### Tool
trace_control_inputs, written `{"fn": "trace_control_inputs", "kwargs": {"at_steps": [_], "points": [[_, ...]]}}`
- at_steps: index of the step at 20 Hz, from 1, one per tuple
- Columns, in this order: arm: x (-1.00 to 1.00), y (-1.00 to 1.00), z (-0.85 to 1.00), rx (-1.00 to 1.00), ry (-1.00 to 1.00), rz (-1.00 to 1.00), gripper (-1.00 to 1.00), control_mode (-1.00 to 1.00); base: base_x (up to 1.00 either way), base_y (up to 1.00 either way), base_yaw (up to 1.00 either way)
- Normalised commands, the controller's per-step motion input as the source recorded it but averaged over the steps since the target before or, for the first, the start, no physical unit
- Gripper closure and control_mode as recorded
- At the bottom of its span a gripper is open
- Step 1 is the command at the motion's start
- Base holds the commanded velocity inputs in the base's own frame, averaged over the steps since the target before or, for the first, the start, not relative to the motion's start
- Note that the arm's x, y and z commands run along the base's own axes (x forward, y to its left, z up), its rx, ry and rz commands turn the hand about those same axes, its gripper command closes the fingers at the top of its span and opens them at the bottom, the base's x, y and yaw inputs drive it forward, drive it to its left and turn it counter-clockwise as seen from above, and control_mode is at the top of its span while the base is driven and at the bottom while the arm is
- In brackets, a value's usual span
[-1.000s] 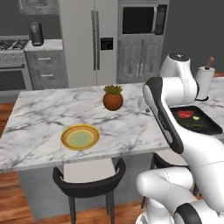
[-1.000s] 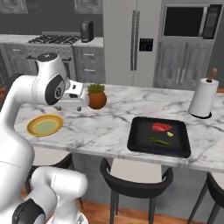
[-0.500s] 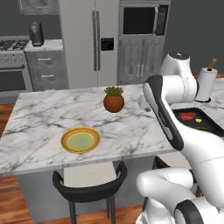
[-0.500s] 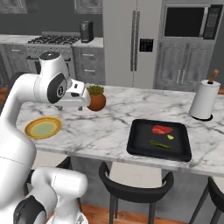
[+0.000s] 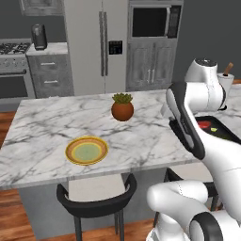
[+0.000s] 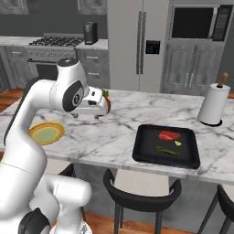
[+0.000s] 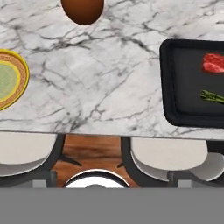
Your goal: Create a steak meal by picking up the steak and asparagus from the tray and placing them on the plate. Leave the lemon wedge on the tray.
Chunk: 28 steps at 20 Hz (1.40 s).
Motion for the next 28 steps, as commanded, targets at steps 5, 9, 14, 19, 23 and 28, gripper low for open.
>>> {"fn": "trace_control_inputs", "kwargs": {"at_steps": [5,9,14,19,23,28], "points": [[0.04,-0.68,-0.16,0.0,0.0,-0.09,-1.0,-1.0,0.0,0.0,0.0],[0.04,-0.67,-0.23,0.0,0.0,-0.14,-1.0,-1.0,0.0,0.0,0.0],[0.13,-0.65,-0.31,0.0,0.0,-0.19,-1.0,-1.0,0.0,0.0,0.0],[0.5,-0.78,-0.4,0.0,0.0,-0.22,-1.0,-1.0,0.0,0.0,0.0],[0.44,-0.6,-0.31,0.0,0.0,-0.2,-1.0,-1.0,0.0,0.0,0.0],[0.51,-0.39,-0.13,0.02,0.01,-0.14,-1.0,-1.0,0.0,0.0,0.0]]}}
